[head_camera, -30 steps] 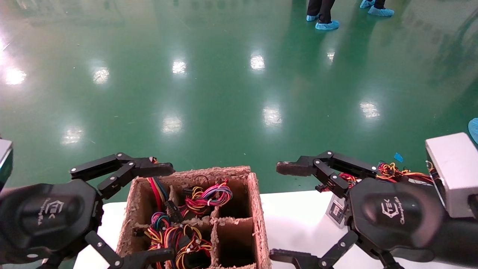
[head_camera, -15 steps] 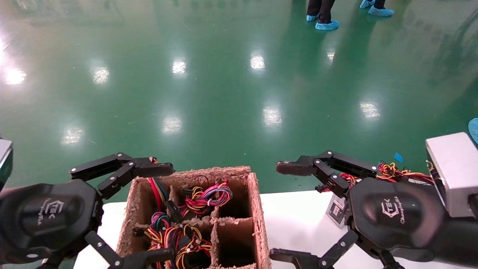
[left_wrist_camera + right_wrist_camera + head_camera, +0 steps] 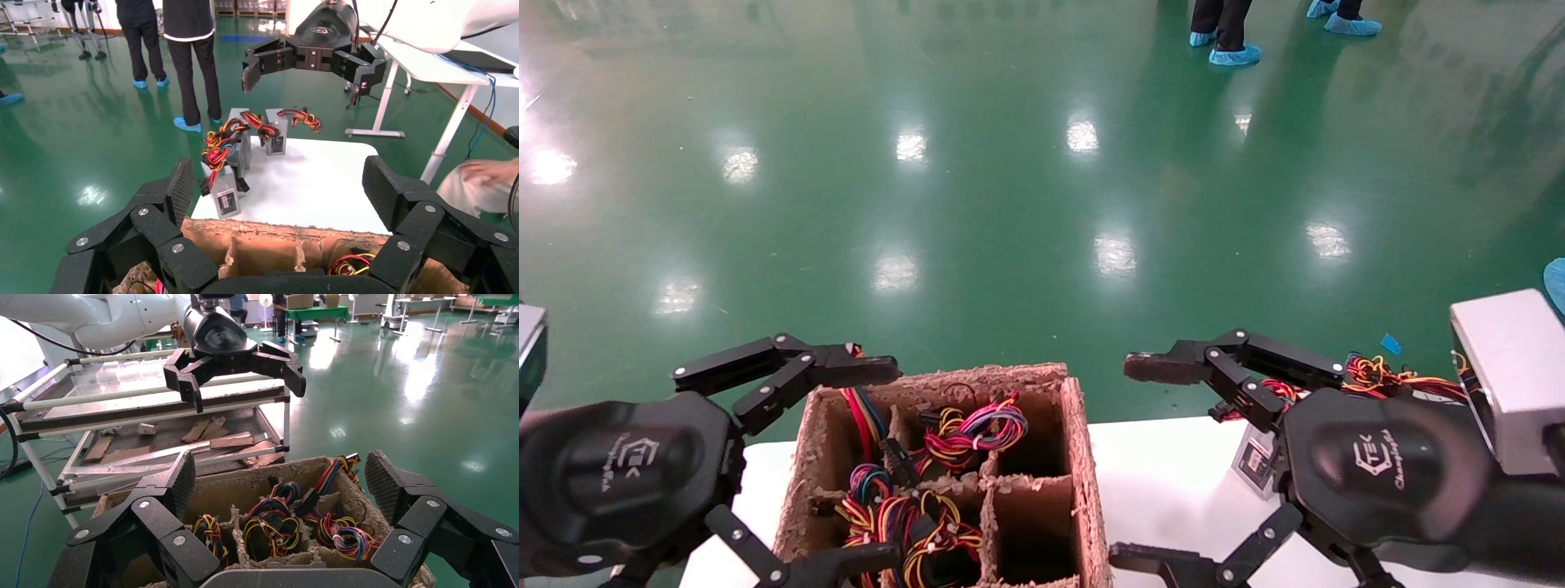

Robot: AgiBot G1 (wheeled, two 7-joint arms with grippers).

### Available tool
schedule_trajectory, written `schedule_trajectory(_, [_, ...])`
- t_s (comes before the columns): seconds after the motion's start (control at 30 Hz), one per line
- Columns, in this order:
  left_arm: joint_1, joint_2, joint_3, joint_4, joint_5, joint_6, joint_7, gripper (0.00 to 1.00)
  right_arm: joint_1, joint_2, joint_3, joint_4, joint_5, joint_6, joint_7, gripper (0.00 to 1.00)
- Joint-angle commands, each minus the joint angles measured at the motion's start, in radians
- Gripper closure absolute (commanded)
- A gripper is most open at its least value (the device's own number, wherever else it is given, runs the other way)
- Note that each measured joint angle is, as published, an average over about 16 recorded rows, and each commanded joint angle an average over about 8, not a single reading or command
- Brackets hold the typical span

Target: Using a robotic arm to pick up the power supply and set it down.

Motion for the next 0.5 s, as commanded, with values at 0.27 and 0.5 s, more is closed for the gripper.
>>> schedule_trajectory(0.27, [0.000,0.000,0.000,0.000,0.000,0.000,0.000,0.00,0.000,0.000,0.000,0.000,0.000,0.000,0.000,0.00])
schedule_trajectory(0.5, [0.000,0.000,0.000,0.000,0.000,0.000,0.000,0.00,0.000,0.000,0.000,0.000,0.000,0.000,0.000,0.00])
